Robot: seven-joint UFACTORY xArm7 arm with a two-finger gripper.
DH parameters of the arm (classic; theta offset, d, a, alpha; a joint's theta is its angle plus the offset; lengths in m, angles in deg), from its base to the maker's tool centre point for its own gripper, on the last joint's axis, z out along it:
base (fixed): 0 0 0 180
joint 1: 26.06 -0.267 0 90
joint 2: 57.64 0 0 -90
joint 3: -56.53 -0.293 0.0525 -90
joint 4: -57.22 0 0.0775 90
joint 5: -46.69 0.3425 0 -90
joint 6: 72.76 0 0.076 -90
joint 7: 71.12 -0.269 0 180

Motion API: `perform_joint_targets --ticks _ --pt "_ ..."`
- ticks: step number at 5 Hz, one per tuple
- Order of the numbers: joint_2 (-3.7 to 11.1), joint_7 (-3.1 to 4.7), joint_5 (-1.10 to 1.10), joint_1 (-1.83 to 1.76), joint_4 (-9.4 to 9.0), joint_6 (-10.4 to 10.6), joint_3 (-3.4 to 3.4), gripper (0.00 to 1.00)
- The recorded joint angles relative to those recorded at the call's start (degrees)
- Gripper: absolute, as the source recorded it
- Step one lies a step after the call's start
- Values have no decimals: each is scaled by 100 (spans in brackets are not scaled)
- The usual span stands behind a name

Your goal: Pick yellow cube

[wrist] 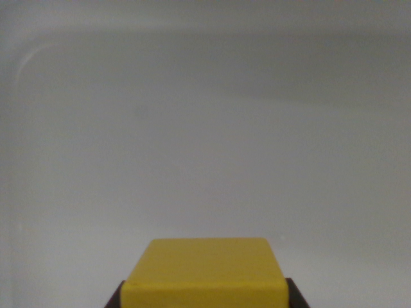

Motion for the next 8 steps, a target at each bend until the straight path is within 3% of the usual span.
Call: perform_joint_targets --ticks 1,2,3,4,5,6,7,8 --pt "-87 -14 -5 2 181 -267 2 100" --pt "-87 -14 -5 2 181 -267 2 100" --pt "-166 -28 -9 3 347 -513 3 100" --pt "-166 -28 -9 3 347 -513 3 100" --pt "-246 -41 -13 5 515 -761 5 100" --pt "-246 -41 -13 5 515 -761 5 100" --pt "-323 -54 -17 6 676 -998 6 100" --pt "-323 -54 -17 6 676 -998 6 100"
